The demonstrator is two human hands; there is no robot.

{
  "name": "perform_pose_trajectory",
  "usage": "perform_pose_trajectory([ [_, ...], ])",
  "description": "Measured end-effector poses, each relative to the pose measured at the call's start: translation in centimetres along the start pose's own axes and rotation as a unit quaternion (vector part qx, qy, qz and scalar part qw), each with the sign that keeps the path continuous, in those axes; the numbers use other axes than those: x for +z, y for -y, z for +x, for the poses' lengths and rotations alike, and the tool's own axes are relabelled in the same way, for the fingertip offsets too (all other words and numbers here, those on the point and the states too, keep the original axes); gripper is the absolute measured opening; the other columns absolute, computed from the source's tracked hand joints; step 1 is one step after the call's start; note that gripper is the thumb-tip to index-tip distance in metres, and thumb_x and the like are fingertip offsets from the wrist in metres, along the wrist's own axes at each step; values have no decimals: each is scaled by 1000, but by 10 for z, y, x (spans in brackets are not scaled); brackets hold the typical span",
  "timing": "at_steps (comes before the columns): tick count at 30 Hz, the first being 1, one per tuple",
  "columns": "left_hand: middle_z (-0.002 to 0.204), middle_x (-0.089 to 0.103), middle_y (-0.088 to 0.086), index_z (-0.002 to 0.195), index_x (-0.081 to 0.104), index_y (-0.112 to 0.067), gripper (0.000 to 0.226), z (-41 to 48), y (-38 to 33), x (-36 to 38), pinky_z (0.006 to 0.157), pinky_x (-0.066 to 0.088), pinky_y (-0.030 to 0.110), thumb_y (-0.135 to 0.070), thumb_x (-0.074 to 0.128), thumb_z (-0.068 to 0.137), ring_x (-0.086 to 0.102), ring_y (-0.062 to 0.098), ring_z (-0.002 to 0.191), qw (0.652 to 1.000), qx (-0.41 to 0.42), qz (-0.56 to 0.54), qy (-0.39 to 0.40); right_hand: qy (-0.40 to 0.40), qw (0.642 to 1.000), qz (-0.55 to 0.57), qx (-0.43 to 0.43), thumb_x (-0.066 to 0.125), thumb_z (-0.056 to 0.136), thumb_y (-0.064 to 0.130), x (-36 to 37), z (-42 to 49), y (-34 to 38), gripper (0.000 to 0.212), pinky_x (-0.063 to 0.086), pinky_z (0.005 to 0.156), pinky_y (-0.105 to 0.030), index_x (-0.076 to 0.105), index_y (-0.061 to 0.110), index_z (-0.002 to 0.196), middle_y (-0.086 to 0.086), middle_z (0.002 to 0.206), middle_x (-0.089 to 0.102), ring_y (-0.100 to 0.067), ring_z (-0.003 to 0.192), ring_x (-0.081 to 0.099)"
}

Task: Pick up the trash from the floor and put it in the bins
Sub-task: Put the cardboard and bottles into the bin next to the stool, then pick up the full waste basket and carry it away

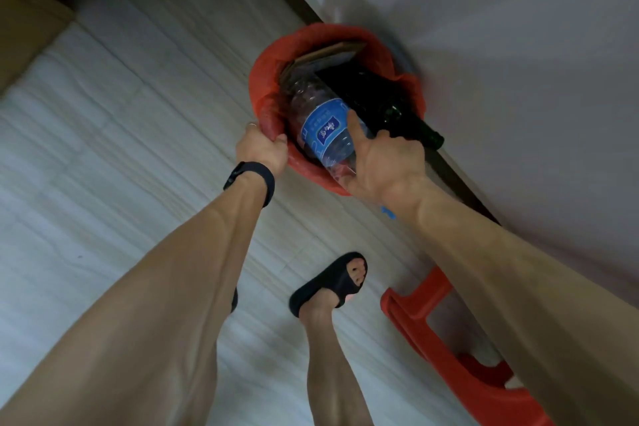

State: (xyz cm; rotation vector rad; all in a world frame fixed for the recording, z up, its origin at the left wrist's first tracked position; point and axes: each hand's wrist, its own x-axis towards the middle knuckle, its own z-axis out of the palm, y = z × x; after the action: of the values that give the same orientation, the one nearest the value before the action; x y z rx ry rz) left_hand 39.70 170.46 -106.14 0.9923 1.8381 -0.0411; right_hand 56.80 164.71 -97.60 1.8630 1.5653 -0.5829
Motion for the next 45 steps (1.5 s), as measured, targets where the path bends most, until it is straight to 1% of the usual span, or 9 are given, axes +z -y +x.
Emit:
perform_pose_trajectory([
  [3, 102, 67, 7, 108, 53, -18, 32, 20, -9, -15, 81, 59, 41, -39, 61, 85, 70, 30, 82, 1000, 16, 20, -1, -13, 1000, 2, 5, 53, 89, 62, -4, 11, 17, 98, 29, 60, -35, -7, 24, 157, -16, 112, 57, -25, 71, 44],
  [7, 102, 66, 8, 109, 52, -17, 35, 39, -21, -33, 80, 59, 42, -41, 60, 85, 70, 30, 82, 999, 23, 33, -20, -29, 999, 5, -15, 55, 89, 61, -23, 40, 25, 98, 31, 64, -36, -5, 24, 158, -16, 118, 58, -28, 95, 60],
  [15, 111, 63, 12, 125, 46, -9, 40, 29, -25, -45, 78, 55, 39, -33, 54, 94, 65, 31, 91, 989, 59, 134, 32, -39, 999, -14, 17, 58, 89, 56, -15, 48, 31, 101, 33, 62, -35, -10, 27, 157, -18, 119, 50, -25, 71, 44],
  [18, 114, 58, 10, 130, 45, -10, 39, 7, -23, -55, 73, 43, 32, -28, 49, 95, 58, 30, 95, 977, 70, 191, 62, -40, 998, 29, 30, 58, 85, 62, -22, 44, 32, 101, 33, 66, -36, -7, 32, 157, -15, 127, 48, -29, 91, 56],
  [23, 128, 60, 11, 135, 47, -15, 45, -50, -9, -74, 90, 47, 32, -24, 51, 91, 56, 33, 115, 958, 122, 234, 117, -129, 987, 64, 64, 71, 67, 72, -40, 0, 44, 113, 44, 83, -43, 24, 16, 153, -15, 131, 50, -36, 114, 50],
  [26, 134, 56, 12, 137, 47, -15, 47, -92, -8, -86, 99, 45, 35, -25, 53, 92, 53, 32, 122, 943, 170, 248, 144, -194, 976, 73, 62, 75, 68, 58, -46, -38, 49, 85, 47, 81, -46, 52, 10, 134, -14, 113, 62, -37, 105, 55],
  [30, 138, 50, 8, 140, 46, -25, 45, -143, -9, -113, 102, 41, 38, -26, 48, 94, 49, 30, 126, 926, 223, 279, 124, -199, 976, 75, 55, 72, 70, 21, -53, -105, 52, 57, 47, 79, -46, 58, 10, 124, -14, 118, 61, -38, 112, 53],
  [39, 137, 49, -1, 136, 46, -29, 41, -246, 28, -178, 97, 42, 41, -28, 43, 95, 49, 26, 126, 934, 239, 256, 69, -193, 963, 179, -55, 66, 78, 30, -60, -234, 78, 40, 55, 77, -47, 67, 18, 116, -11, 126, 61, -36, 121, 50],
  [45, 134, 51, -1, 134, 47, -32, 39, -308, 120, -193, 98, 45, 41, -31, 45, 95, 50, 26, 124, 969, 139, 202, 1, -201, 945, 186, -179, 66, 81, 33, -51, -288, 108, 29, 53, 81, -43, 71, 24, 108, -4, 122, 64, -31, 120, 51],
])
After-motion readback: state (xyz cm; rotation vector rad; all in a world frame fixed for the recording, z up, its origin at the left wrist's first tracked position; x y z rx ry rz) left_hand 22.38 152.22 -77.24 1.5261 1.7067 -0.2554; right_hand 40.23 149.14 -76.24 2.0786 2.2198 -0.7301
